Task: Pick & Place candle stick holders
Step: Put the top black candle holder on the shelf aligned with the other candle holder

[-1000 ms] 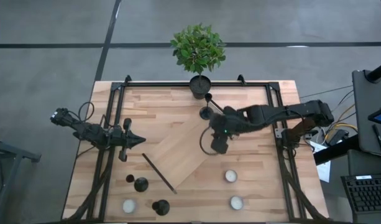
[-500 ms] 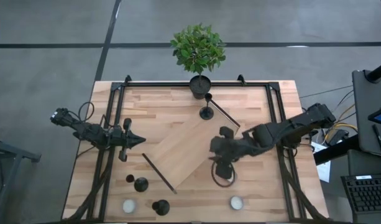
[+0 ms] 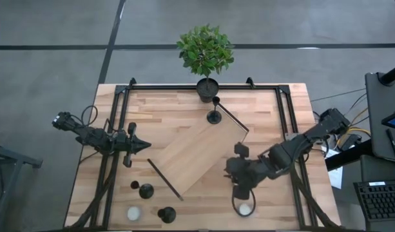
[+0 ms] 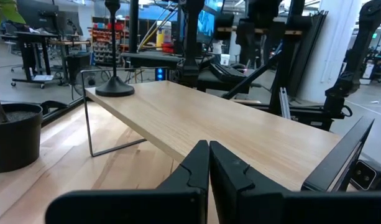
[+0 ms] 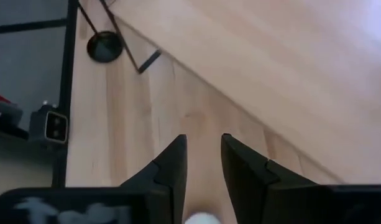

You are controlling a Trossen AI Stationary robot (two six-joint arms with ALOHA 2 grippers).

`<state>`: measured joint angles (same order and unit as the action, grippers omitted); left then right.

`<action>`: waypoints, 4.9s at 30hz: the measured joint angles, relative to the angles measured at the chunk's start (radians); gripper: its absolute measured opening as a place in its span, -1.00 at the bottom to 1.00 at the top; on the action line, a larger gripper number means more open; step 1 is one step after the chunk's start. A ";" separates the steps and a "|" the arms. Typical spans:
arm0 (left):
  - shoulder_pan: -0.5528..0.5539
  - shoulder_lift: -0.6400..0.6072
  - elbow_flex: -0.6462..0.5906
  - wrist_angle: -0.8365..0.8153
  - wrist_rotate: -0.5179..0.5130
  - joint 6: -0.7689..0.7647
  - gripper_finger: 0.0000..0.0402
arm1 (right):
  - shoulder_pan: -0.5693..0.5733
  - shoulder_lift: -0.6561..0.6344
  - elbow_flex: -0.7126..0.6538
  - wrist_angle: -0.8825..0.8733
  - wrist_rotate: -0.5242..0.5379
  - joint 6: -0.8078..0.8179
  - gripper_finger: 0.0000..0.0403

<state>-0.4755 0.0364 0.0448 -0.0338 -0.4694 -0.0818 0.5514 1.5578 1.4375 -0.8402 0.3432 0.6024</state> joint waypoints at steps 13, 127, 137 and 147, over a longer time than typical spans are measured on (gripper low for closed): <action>0.000 0.000 0.000 0.000 0.000 0.000 -0.95 | 0.116 0.000 -0.126 0.003 0.000 0.216 -0.70; -0.012 0.063 0.036 0.486 0.310 -0.460 -0.95 | 0.135 -1.548 -1.330 0.609 0.180 -0.532 -0.96; -0.061 0.337 0.198 0.505 0.357 -0.318 -0.84 | 0.135 -1.548 -1.329 0.609 0.180 -0.532 -0.96; -0.069 0.623 0.379 0.544 0.406 -0.332 -0.22 | 0.135 -1.548 -1.329 0.609 0.180 -0.532 -0.96</action>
<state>-0.5446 0.6597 0.4243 0.5102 -0.0635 -0.4136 0.6865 0.0093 0.1081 -0.2310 0.5236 0.0704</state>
